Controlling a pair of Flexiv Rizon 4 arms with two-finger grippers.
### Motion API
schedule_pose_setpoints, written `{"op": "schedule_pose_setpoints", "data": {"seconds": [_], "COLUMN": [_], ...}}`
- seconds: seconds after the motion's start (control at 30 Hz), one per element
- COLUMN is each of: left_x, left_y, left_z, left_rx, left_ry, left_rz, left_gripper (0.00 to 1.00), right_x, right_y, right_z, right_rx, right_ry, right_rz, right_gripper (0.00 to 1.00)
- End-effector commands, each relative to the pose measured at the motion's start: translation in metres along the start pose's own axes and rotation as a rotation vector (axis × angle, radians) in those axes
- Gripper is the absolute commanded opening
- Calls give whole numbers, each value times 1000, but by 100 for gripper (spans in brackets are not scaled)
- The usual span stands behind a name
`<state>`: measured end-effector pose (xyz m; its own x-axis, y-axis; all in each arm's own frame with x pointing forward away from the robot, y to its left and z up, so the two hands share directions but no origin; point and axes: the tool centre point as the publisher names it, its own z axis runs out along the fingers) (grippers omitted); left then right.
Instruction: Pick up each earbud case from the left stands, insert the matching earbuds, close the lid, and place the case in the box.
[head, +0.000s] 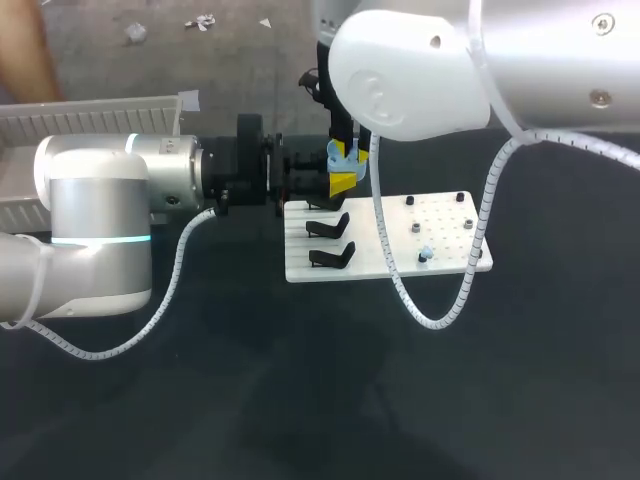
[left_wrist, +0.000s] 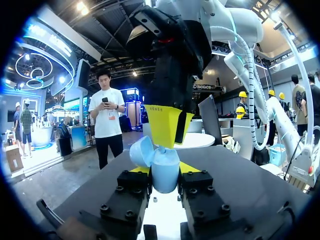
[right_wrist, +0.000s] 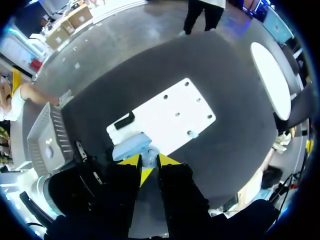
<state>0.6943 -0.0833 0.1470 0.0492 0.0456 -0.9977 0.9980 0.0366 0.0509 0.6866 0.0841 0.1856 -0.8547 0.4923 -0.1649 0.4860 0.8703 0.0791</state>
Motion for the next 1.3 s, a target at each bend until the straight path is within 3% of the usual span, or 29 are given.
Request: {"op": "schedule_pose_setpoints", "data": {"seconds": [0.03, 0.17, 0.23, 0.3, 0.37, 0.43, 0.6, 0.67, 0.73, 0.9, 1.17, 1.3], "left_x": [1, 1, 1, 1, 1, 1, 1, 1, 1, 1, 1, 1], "left_y": [-1, -1, -1, -1, -1, -1, -1, -1, -1, -1, -1, -1], "left_z": [0, 0, 0, 0, 0, 0, 0, 0, 0, 0, 0, 0], "left_rx": [-7, -7, -7, -7, -7, -7, -7, -7, -7, -7, -7, -7], "left_ry": [-5, -5, -5, -5, -5, -5, -5, -5, -5, -5, -5, -5], "left_rz": [4, 4, 4, 4, 4, 4, 4, 4, 4, 4, 4, 4], "left_gripper": [0, 0, 0, 0, 0, 0, 0, 0, 0, 0, 0, 0], "right_x": [0, 0, 0, 1, 3, 4, 12, 17, 23, 34, 43, 48], "right_y": [2, 2, 2, 2, 0, -2, -15, -24, -31, -49, -71, -78], "right_z": [2, 5, 5, 5, 0, -4, -16, -19, -24, -35, -47, -45], "right_rx": [9, 15, 16, 15, 9, -1, -22, -39, -89, -109, -44, 33], "right_ry": [7, 16, 17, 15, 8, 1, -9, -13, -22, -58, -86, -86], "right_rz": [-2, -7, -8, -8, -8, -13, -44, -79, -133, -211, -302, -351], "right_gripper": [0, 0, 44, 50, 75, 82, 81, 100, 100, 100, 100, 100]}}
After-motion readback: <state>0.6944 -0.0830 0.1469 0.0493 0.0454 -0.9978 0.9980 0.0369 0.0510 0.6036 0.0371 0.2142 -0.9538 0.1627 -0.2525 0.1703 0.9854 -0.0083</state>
